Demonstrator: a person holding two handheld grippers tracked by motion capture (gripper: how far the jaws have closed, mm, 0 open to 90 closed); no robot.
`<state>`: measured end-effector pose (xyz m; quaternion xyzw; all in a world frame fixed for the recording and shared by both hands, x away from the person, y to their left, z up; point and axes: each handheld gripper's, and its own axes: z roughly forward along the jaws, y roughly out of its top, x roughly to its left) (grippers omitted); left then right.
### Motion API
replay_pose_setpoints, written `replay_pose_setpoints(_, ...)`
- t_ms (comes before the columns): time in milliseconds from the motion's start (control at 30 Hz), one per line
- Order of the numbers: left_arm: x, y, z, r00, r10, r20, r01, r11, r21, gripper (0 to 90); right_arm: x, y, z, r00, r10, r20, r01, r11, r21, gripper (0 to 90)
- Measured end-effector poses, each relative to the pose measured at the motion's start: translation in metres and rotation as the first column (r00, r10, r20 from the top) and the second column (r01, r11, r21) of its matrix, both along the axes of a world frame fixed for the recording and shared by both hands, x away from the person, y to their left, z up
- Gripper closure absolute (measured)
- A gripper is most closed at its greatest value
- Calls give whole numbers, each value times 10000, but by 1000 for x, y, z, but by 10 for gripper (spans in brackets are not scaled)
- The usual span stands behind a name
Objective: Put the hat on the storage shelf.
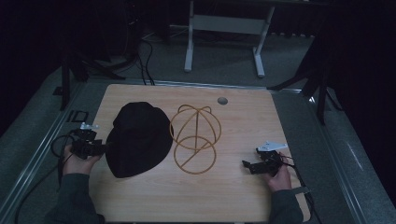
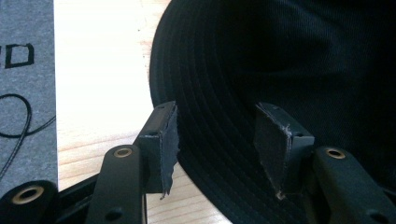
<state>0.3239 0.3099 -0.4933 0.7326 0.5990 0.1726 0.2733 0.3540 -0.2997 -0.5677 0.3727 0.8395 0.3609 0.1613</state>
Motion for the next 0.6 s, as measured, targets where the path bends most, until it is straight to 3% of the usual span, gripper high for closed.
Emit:
replay_pose_setpoints(233,-2,-4,-4,9990,-265,-355,274,9994,233,501,-1,1,0,9999,-106,9,106,9999,7,121)
replay_pose_setpoints(433,-3,-8,-1,9973,-544,-496,564,9976,410,511,-2,0,0,9998,-199,11,199,9998,0,122)
replay_pose_setpoints(600,-2,-14,3,9939,-700,-856,763,9944,730,519,-2,0,0,9998,-202,13,202,9998,1,122)
